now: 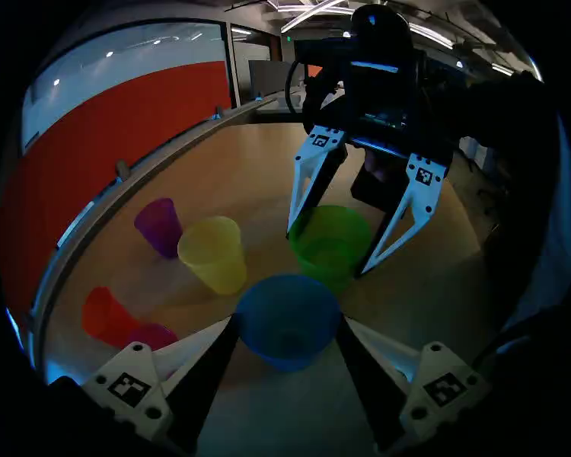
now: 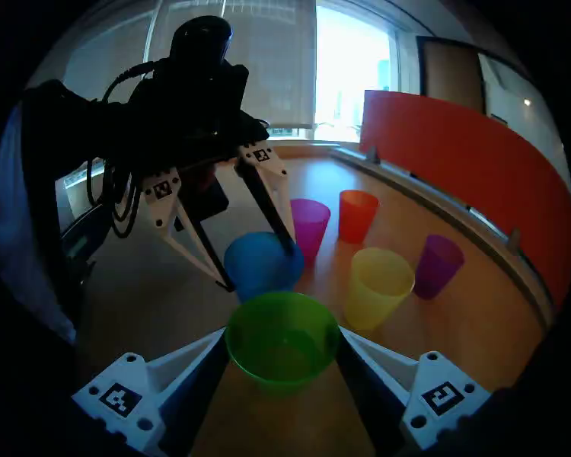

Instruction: Pour water

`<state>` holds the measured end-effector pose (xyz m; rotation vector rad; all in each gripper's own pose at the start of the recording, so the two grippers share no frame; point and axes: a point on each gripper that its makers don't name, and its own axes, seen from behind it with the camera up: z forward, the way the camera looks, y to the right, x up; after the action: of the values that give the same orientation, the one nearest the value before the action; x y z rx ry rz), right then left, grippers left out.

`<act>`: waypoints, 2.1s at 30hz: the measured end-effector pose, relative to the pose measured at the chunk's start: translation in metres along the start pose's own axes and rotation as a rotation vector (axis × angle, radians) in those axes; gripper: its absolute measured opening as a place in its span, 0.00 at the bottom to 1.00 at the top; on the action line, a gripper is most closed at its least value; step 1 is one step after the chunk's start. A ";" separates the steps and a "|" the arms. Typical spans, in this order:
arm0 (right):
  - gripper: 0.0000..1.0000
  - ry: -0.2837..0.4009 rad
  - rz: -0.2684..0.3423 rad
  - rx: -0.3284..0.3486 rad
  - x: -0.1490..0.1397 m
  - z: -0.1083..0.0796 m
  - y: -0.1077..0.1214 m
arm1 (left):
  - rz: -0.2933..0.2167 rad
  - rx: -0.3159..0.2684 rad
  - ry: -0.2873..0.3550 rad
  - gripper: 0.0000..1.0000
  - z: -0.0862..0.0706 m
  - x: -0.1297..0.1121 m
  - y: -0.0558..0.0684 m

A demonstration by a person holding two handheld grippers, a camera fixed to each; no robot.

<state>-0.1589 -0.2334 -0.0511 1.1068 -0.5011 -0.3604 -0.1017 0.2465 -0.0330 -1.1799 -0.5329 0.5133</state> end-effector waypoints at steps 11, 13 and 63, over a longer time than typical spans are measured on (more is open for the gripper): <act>0.93 -0.001 0.013 -0.007 -0.003 0.001 0.002 | -0.013 -0.001 0.008 0.89 0.004 -0.005 -0.002; 0.93 -0.002 0.015 -0.009 -0.005 0.002 0.002 | -0.017 0.000 0.007 0.89 0.005 -0.007 -0.002; 1.00 0.007 0.117 -0.134 -0.037 -0.051 0.001 | -0.045 0.102 -0.108 0.90 -0.039 -0.041 0.003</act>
<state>-0.1611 -0.1758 -0.0762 0.9446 -0.5253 -0.2832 -0.1084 0.1933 -0.0518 -1.0448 -0.6172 0.5609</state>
